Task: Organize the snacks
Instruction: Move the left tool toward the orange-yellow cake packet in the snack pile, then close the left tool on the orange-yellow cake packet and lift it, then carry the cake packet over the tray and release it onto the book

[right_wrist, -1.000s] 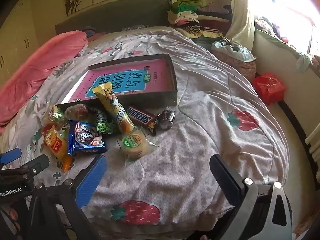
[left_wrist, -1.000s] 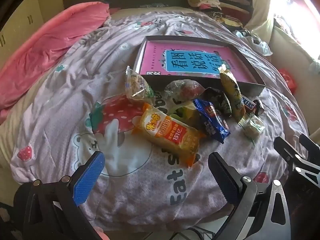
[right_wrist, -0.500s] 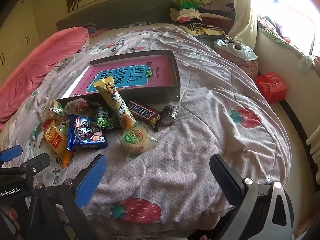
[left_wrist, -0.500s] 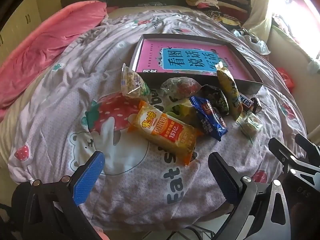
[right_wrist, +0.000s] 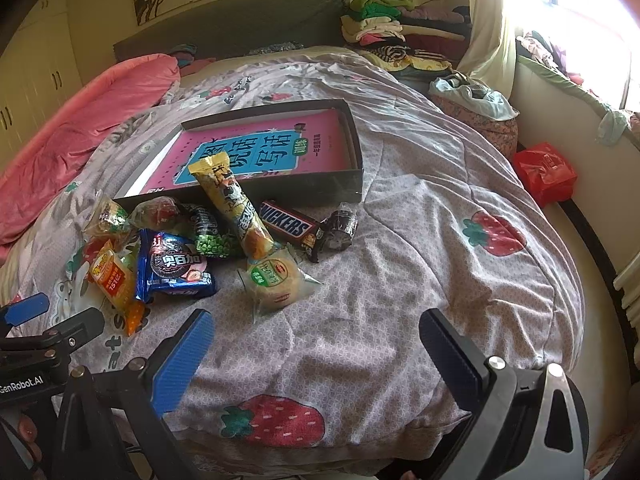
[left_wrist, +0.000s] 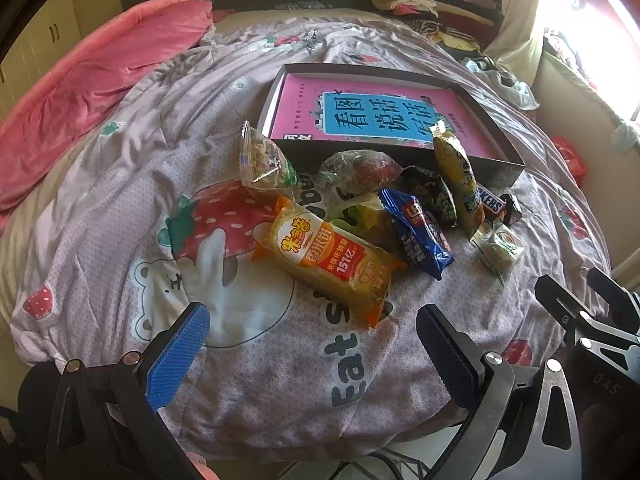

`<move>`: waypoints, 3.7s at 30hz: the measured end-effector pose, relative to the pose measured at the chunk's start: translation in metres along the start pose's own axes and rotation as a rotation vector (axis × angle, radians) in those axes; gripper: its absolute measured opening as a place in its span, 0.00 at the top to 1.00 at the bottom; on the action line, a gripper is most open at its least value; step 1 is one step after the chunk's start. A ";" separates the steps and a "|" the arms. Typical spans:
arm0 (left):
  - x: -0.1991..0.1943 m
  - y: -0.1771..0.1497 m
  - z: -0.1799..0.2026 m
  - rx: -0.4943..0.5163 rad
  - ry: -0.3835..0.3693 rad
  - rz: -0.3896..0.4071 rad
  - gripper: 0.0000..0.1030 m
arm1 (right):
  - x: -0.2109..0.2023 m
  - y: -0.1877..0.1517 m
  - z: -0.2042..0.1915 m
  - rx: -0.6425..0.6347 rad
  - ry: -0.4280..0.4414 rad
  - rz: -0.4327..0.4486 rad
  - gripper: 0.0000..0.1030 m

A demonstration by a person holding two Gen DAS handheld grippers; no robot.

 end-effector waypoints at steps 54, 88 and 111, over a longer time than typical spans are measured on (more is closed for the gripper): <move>0.071 0.019 -0.020 -0.291 -0.221 -0.153 0.09 | 0.068 0.012 -0.004 -0.094 0.078 -0.120 0.13; 0.030 0.030 -0.072 -0.374 -0.307 0.010 0.77 | 0.039 0.044 -0.007 -0.064 0.294 0.036 0.55; 0.045 0.124 -0.031 -0.216 -0.292 0.063 0.76 | 0.100 0.121 -0.004 0.040 0.263 0.030 0.55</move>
Point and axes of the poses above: each gripper's, at about its wrist camera, not at the fingertips, and x roughly the way its jaws point, z to its right, y to its top, the point moved 3 cm from there along x, roughly the way its jaws point, and after that the axes turned 6 degrees about x, right-handed, at the moved point
